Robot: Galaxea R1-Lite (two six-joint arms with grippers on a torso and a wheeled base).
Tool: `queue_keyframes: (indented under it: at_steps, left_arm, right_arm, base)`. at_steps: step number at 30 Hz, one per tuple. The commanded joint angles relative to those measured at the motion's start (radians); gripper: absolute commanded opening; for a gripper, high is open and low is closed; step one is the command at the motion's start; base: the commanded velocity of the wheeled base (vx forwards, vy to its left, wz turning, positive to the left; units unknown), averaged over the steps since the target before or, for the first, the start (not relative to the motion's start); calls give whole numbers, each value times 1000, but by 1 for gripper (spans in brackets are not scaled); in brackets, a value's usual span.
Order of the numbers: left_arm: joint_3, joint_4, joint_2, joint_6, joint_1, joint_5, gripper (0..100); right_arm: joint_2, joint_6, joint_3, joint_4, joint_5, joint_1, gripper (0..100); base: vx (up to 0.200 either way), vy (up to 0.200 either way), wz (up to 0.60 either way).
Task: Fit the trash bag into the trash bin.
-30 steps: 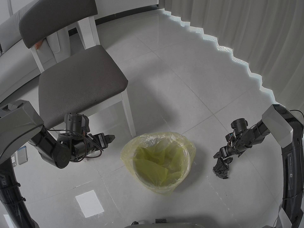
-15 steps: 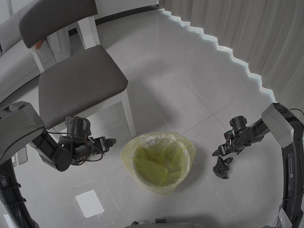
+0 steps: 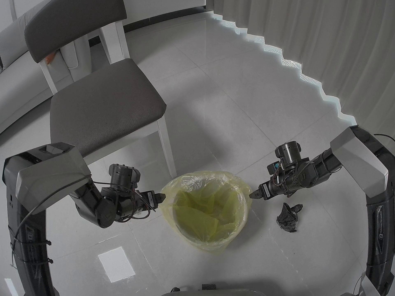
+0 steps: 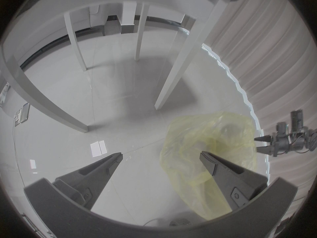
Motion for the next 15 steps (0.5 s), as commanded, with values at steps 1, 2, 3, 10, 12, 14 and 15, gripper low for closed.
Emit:
queue_keyframes:
  at_steps: [1,2,3,10,12,14,15]
  left_arm:
    - [-17,0,88,1,2,2,100]
    - [-19,0,91,1,2,2,100]
    - [-19,0,100,3,5,2,100]
    - [-46,-7,154,10,8,8,100]
    - [-71,-6,168,10,6,16,100]
    - [-78,-6,171,10,6,16,100]
    - [-92,-1,178,10,6,16,100]
  right_arm:
    - [-46,2,9,-1,-1,31,100]
    - [-49,3,11,-1,-1,33,100]
    - [-57,3,11,-1,-1,37,100]
    - [-44,2,-3,-2,-4,45,100]
    - [-21,2,-11,-2,-4,43,100]
    - [-15,3,-14,-2,-4,43,100]
    - [-11,3,-18,-2,-4,42,100]
  base:
    - [0,0,0]
    - [0,0,0]
    - [0,0,0]
    - [0,0,0]
    - [0,0,0]
    - [0,0,0]
    - [0,0,0]
